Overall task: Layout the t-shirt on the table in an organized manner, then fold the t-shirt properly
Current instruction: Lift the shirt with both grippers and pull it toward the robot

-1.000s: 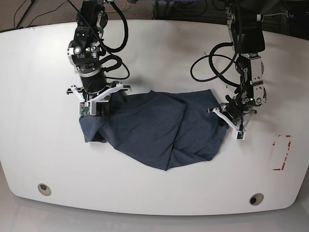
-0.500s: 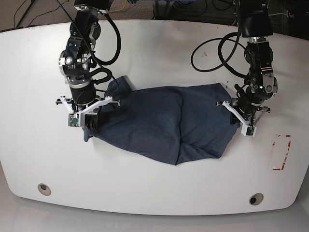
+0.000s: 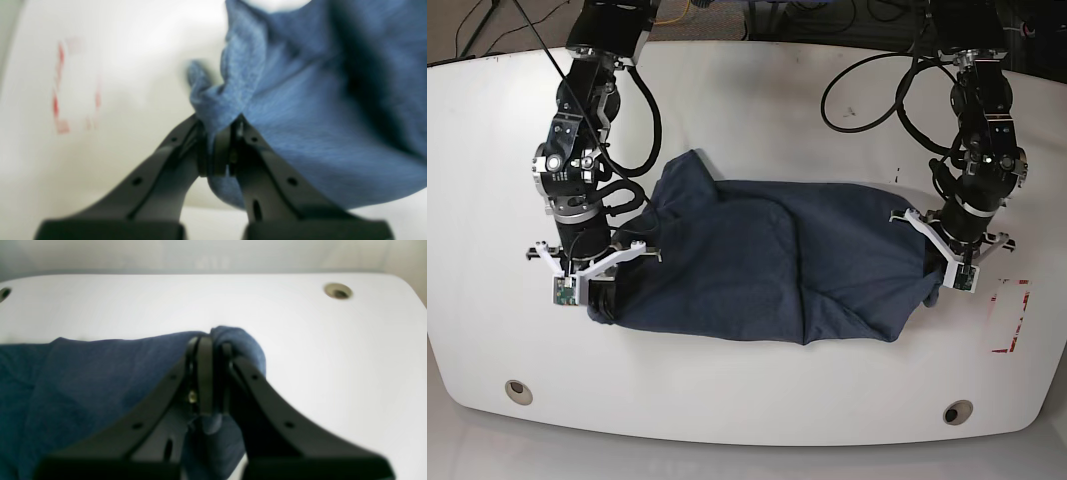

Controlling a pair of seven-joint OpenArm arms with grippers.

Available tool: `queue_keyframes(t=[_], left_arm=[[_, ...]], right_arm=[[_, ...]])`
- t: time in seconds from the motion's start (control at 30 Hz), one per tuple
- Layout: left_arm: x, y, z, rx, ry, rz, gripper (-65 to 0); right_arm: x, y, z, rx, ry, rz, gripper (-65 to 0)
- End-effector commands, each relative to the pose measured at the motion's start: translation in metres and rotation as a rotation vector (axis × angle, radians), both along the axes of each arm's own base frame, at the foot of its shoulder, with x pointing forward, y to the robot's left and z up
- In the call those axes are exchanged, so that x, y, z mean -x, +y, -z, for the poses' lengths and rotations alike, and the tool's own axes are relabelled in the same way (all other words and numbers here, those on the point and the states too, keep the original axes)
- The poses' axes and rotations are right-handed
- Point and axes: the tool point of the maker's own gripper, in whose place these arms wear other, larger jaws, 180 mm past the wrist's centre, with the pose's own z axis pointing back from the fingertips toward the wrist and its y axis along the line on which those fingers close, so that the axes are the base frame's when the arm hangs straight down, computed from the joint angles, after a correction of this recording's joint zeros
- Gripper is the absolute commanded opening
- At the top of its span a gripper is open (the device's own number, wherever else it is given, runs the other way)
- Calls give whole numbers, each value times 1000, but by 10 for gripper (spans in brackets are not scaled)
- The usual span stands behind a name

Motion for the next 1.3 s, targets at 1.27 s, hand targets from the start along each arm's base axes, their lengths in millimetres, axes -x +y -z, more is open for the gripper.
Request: queue_keyframes(t=[1.27], left_arm=[[-86,63,-256,14,-514,-188,-650]], right_arm=[[-102,-80,-232,245,-420,64,-650]])
